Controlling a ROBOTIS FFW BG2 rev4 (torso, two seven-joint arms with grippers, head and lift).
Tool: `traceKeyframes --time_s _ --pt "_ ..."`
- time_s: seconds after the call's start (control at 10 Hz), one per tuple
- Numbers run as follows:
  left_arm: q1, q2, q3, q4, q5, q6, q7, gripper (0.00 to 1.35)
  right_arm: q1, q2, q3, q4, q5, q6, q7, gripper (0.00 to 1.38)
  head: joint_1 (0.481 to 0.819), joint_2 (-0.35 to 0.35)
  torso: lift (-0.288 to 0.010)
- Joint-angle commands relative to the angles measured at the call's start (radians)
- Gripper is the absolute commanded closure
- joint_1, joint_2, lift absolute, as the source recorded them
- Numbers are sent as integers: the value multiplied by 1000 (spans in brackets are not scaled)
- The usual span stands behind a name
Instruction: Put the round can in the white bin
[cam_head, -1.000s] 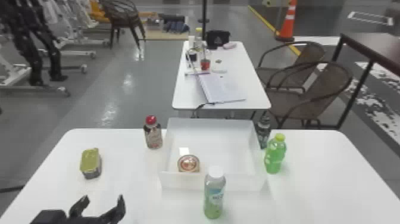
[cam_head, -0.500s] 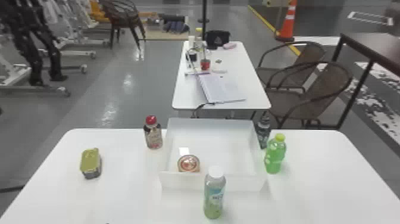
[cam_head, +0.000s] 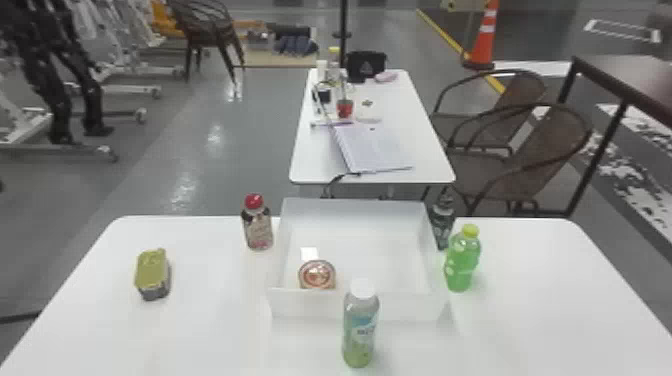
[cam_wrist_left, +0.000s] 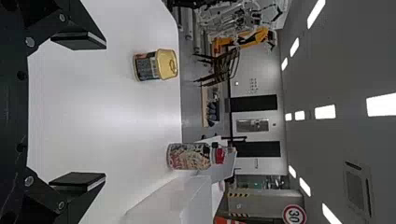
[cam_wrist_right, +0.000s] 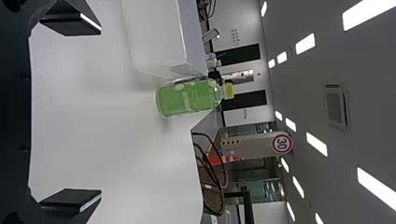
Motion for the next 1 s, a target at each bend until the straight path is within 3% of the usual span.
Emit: traceKeyframes --time_s 0.0,0.9 --pt "-1 -3 -2 2 0 -7 1 285 0 0 0 0 1 0 0 71 549 0 -100" --pt "-17 -3 -17 29 27 -13 -1 285 -8 -5 0 0 2 0 0 71 549 0 -100"
